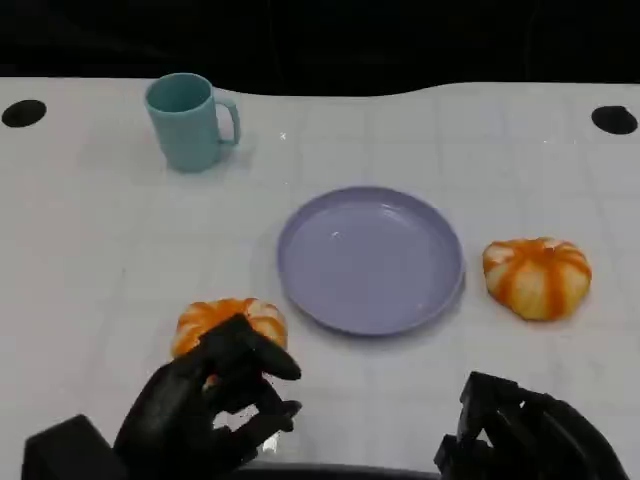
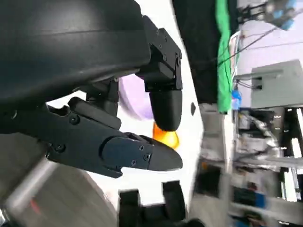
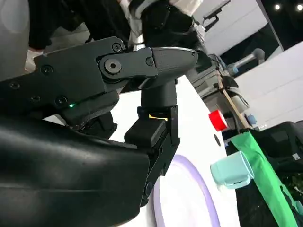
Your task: Grasp the bread from the table and place it into the plate.
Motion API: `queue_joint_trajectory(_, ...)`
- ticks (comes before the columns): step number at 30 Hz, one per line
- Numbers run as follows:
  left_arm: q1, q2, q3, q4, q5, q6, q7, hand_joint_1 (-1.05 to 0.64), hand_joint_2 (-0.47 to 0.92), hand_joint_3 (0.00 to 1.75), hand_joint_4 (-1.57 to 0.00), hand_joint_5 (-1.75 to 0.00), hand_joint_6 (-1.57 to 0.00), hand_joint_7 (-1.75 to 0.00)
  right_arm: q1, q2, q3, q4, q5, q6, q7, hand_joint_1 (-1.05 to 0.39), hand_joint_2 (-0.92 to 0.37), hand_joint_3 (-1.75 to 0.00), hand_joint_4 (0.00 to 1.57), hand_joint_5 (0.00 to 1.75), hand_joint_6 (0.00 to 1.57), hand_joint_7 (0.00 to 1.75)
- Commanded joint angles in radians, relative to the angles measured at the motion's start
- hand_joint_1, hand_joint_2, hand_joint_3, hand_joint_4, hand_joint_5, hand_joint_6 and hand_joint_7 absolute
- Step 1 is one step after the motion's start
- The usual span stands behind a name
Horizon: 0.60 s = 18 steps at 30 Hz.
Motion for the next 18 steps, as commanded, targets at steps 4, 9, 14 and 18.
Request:
queue_joint_trajectory(4,-0.022,0.126,-0.024,-0.190,0.240,0.137,0.075,-0.55,0.92,0.14,-0.39,-1.11,-0.42,-0.44,-0.003,-0.005,0.000,-0.014,-0.003,-0.005,-0.010,-0.71,-0.92,-0.25,0.86,1.61,0.77,1.37)
queue_joint_trajectory(9,-0.045,0.194,-0.064,-0.279,0.459,0.224,0.105,-0.64,0.92,0.06,-0.35,-0.83,-0.42,-0.15,-0.007,-0.005,0.000,-0.006,-0.004,-0.004,-0.010,-0.71,-0.92,-0.24,0.86,1.61,0.77,1.36)
queue_joint_trajectory(14,-0.075,0.237,-0.122,-0.327,0.726,0.274,0.140,-0.69,0.92,0.02,-0.39,-0.46,-0.43,-0.01,-0.010,-0.005,0.003,-0.005,-0.008,-0.002,-0.017,-0.72,-0.92,-0.23,0.86,1.61,0.78,1.37)
queue_joint_trajectory(18,-0.104,0.245,-0.174,-0.333,0.941,0.304,0.174,-0.73,0.91,0.01,-0.41,-0.40,-0.39,0.00,-0.009,-0.005,0.005,-0.010,-0.012,-0.002,-0.022,-0.71,-0.92,-0.24,0.85,1.62,0.78,1.38)
